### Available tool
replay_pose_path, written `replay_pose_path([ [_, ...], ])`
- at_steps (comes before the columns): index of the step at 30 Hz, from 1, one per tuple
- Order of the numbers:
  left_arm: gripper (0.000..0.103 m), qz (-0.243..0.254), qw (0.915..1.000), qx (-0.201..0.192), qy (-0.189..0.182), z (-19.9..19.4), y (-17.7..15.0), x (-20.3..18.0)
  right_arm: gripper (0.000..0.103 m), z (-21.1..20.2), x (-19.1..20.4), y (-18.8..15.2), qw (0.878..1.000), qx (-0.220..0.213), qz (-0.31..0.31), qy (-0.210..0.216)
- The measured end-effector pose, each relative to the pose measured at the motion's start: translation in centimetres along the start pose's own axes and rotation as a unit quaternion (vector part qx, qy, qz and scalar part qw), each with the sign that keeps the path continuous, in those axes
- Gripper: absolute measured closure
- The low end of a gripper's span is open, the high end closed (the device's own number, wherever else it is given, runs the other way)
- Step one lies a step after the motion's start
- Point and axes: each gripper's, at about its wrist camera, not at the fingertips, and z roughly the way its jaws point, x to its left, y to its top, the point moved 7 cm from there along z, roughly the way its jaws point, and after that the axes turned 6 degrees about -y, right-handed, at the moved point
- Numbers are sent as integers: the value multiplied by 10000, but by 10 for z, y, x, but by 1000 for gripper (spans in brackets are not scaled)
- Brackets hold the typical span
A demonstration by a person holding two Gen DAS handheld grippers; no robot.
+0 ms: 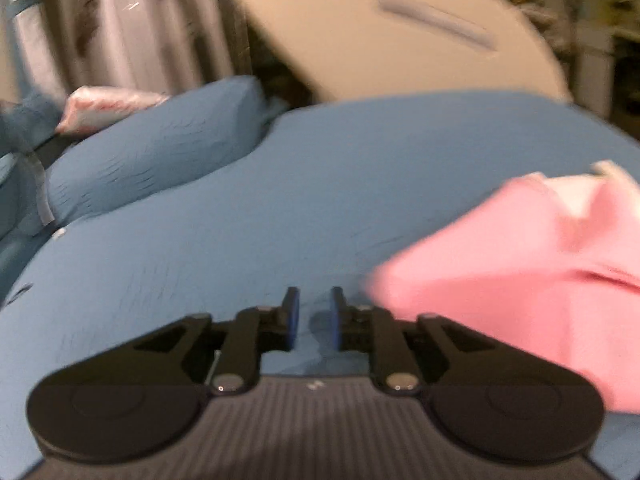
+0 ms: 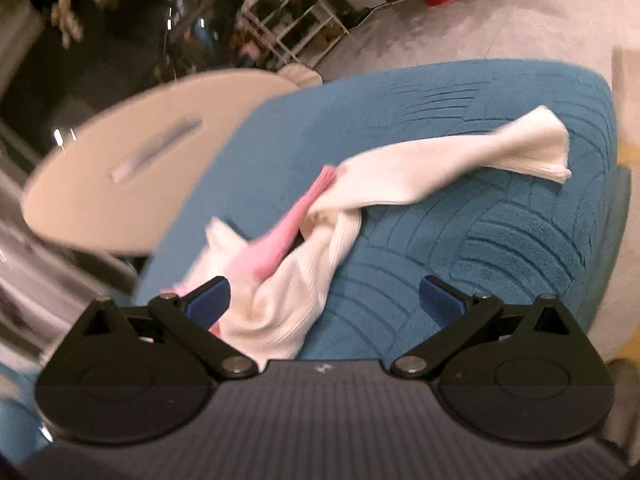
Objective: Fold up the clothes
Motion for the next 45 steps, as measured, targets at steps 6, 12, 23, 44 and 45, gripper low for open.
replay_pose_path([
  [6,26,330,9970,-637,305,6,36,-15,0,14,92,-32,9809,-841,-1754,32],
  [12,23,34,9986,-527,-99,4,44,-17,1,88,151,-112,9147,469,-3989,-442],
  [23,21,-171,9932,-480,-1049,0,32,-20,99,13,210,-227,8193,475,-5532,1432],
  [44,9,649,9787,423,-1902,-1,-9,-25,82,71,210,-150,8346,70,-5506,-152],
  [45,9,614,9801,392,-1848,0,-8,-22,82,62,217,-155,8255,-125,-5641,-121],
])
